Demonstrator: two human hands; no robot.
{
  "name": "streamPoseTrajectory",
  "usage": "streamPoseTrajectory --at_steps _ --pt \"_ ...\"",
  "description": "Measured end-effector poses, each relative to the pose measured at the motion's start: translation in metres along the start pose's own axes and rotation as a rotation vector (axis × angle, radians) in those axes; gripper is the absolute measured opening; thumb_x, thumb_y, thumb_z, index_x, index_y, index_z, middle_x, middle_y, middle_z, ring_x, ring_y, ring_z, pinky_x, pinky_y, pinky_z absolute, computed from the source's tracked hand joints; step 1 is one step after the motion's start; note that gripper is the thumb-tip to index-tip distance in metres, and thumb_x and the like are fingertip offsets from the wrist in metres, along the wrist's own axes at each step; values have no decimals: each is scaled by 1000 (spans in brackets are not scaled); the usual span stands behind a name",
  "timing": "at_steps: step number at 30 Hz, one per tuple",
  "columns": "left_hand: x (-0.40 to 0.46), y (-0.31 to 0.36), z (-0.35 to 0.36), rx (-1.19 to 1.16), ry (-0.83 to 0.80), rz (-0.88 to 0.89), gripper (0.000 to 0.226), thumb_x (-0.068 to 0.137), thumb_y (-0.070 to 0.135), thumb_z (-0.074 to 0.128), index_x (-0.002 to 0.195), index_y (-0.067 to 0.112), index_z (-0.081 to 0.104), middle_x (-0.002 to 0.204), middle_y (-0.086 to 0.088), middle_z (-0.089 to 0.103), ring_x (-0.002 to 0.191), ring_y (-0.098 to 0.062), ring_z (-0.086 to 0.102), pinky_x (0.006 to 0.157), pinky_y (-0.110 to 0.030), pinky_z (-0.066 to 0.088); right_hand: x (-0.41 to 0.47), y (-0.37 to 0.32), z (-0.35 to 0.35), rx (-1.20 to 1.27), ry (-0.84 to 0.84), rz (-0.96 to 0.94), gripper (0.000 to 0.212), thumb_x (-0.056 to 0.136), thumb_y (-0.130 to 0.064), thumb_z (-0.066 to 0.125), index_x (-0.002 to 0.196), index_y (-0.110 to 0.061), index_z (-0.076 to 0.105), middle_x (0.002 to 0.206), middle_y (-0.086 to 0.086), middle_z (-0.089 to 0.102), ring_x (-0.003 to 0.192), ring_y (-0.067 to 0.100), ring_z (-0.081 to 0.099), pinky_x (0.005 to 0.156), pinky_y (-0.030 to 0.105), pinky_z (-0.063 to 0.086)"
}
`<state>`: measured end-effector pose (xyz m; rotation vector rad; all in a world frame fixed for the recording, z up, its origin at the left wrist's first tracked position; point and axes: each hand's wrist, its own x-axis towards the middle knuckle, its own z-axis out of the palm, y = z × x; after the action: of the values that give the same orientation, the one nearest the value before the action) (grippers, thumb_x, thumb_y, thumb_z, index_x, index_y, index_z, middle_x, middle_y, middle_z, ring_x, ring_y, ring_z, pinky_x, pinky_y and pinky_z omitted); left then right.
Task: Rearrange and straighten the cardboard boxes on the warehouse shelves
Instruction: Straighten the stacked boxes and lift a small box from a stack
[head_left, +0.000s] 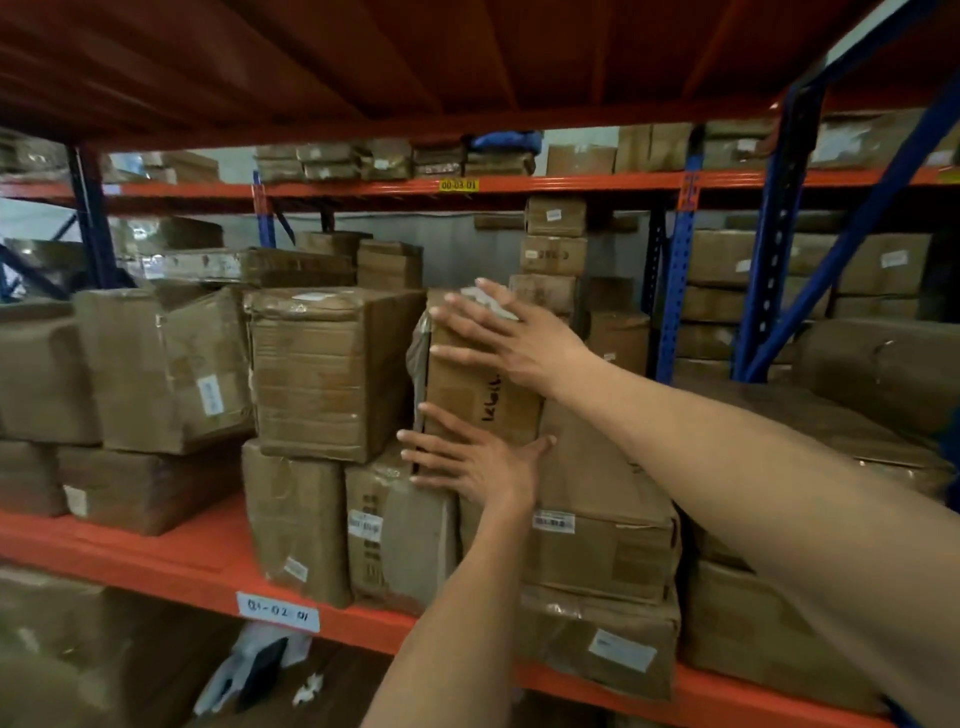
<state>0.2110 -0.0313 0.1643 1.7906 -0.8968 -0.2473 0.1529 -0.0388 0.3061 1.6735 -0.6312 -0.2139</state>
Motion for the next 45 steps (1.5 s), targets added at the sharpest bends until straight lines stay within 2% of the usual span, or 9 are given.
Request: streamPoseTrajectory --at_steps 6,10,14,17,23,28,33,41,45 --pt "27 -11 11 28 43 130 172 49 73 85 142 9 -45 158 -40 -1 147 -55 3 118 -67 6 24 3 3 -132 14 -55 141 74 -15 84 151 -23 -34 161 13 -34 148 34 -28 121 58 -8" --pt "54 -28 -1 88 43 299 169 46 70 86 149 7 -31 155 -42 4 146 -55 7 120 -66 3 51 5 -6 -176 -74 -155 131 81 -19 80 153 -24 -29 162 13 -31 149 33 -26 120 57 -10" --pt "84 -36 -20 201 4 467 165 47 70 85 152 5 -23 155 -42 6 145 -54 9 119 -67 1 74 14 -16 36 -256 -89 142 70 -35 88 155 -34 -26 165 13 -23 151 34 -22 115 73 4" --pt "94 -36 -30 308 -21 574 164 47 73 83 151 5 -24 154 -42 9 144 -54 12 116 -71 6 63 17 -16 138 -214 -48 158 51 -48 94 155 -34 -24 165 21 -11 151 41 -8 113 66 26" --pt "93 -20 -35 479 -75 947 163 53 68 85 151 10 -32 157 -40 2 146 -55 2 111 -76 -7 -9 -1 17 271 -217 261 150 60 -54 87 153 -27 -28 157 27 1 143 45 4 108 59 34" --pt "69 9 -30 628 -110 1300 153 61 61 83 153 14 -30 156 -36 5 145 -53 2 109 -82 -2 -88 -37 30 509 -315 597 162 44 -60 92 157 -28 -21 155 28 7 140 46 4 114 61 30" --pt "18 28 -10 672 -108 1370 147 66 48 84 152 13 -31 155 -37 2 145 -54 -1 107 -83 -4 -147 -42 39 535 -347 678 162 45 -61 91 156 -27 -23 153 28 6 141 47 5 117 60 24" --pt "30 79 -24 716 71 1447 146 66 67 77 156 7 -20 153 -41 14 144 -57 16 111 -78 10 -146 0 43 481 -206 706 157 46 -61 91 159 -23 -11 151 32 13 138 49 12 115 62 25" --pt "11 113 -21 687 125 1475 134 74 62 73 157 8 -16 152 -42 18 144 -57 18 111 -79 11 -168 32 48 476 -170 757 155 47 -55 94 159 -26 -8 152 32 14 141 50 12 118 62 20"
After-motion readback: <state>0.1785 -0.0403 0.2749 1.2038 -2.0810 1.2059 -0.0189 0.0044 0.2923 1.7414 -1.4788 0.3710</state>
